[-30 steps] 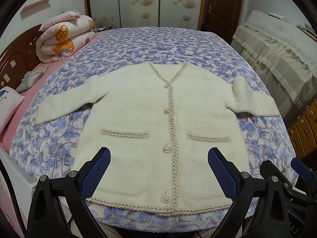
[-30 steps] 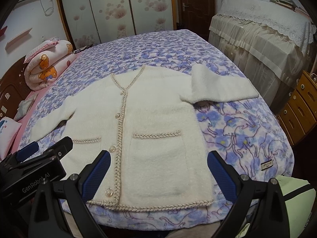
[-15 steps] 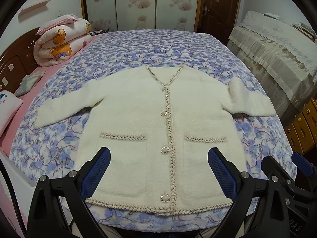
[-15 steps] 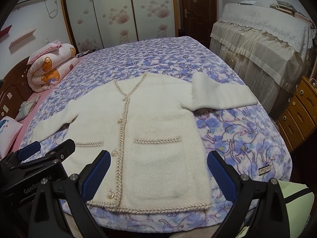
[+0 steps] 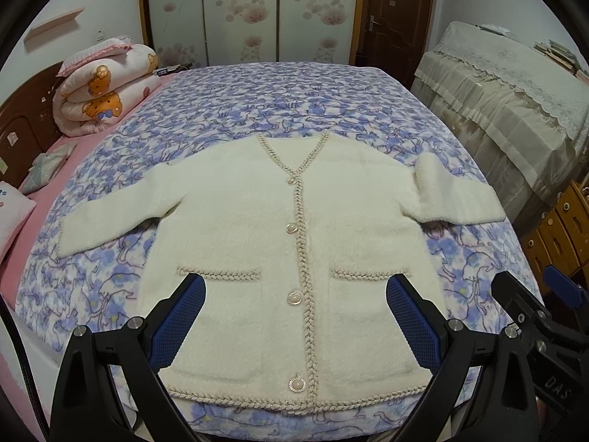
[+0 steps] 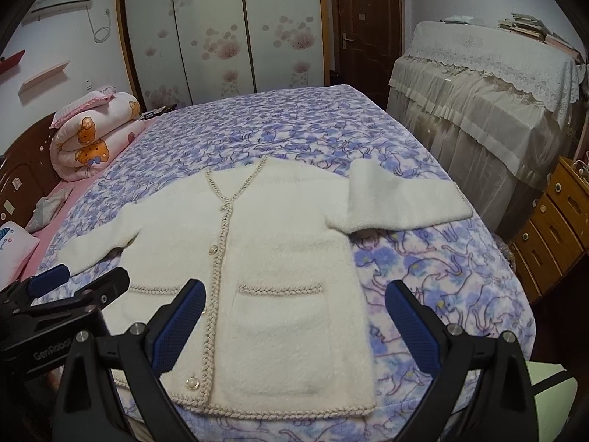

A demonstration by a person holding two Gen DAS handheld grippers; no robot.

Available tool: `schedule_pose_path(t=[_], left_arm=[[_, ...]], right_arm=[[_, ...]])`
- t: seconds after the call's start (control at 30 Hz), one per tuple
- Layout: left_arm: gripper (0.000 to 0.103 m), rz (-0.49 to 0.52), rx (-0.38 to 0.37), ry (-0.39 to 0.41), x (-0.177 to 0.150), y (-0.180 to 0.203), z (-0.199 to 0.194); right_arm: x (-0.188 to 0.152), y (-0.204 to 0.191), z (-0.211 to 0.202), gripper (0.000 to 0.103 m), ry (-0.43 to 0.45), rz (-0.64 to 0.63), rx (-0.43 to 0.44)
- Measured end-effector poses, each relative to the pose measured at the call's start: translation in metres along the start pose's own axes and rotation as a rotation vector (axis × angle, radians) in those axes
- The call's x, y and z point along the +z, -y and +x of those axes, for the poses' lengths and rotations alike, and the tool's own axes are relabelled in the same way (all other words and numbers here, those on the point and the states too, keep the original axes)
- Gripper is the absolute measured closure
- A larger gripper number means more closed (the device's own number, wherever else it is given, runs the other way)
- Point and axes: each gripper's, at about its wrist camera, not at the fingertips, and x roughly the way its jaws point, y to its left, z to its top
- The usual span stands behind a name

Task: Fold large clothes
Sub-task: 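Grasp the cardigan sleeve cuff with the right gripper and lift it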

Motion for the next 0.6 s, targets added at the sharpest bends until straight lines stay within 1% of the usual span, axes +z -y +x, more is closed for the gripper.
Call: schedule_pose_path(t=[0.07, 0.13, 0.17, 0.2, 0.3, 0.4, 0.5, 0.53, 0.6], left_arm=[[0.005, -0.004, -0.024, 0.010, 0.006, -0.001, 0.002], [0.005, 0.007, -0.080, 0.034, 0.016, -0.004, 0.004], [0.005, 0.016, -0.098, 0.039, 0.021, -0.004, 0.006], [0.005, 0.031, -0.117, 0.041, 0.028, -0.004, 0.008], [0.005, 0.051, -0.124, 0.054, 0.049, -0.001, 0.015], [0.005, 0.055, -0.170, 0.056, 0.073, 0.002, 0.026], [0.005, 0.048, -0.196, 0.054, 0.095, 0.010, 0.037], [0.005, 0.049, -0.206, 0.050, 0.102, 0.013, 0.040], [0.005, 0.056, -0.222, 0.059, 0.116, 0.020, 0.045]], right_arm=[[0.006, 0.007, 0.006, 0.004, -0.012, 0.010, 0.001], [0.013, 0.014, 0.013, 0.004, -0.020, 0.015, -0.023], [0.016, 0.017, 0.014, 0.004, -0.010, 0.021, -0.025], [0.020, 0.021, 0.017, 0.004, -0.005, 0.022, -0.045], [0.034, 0.032, 0.020, 0.004, 0.021, 0.034, -0.077], [0.048, 0.045, 0.026, 0.004, 0.043, 0.055, -0.098], [0.062, 0.056, 0.030, 0.004, 0.066, 0.045, -0.117], [0.067, 0.059, 0.030, 0.004, 0.073, 0.030, -0.141], [0.076, 0.066, 0.036, 0.004, 0.095, 0.026, -0.156]])
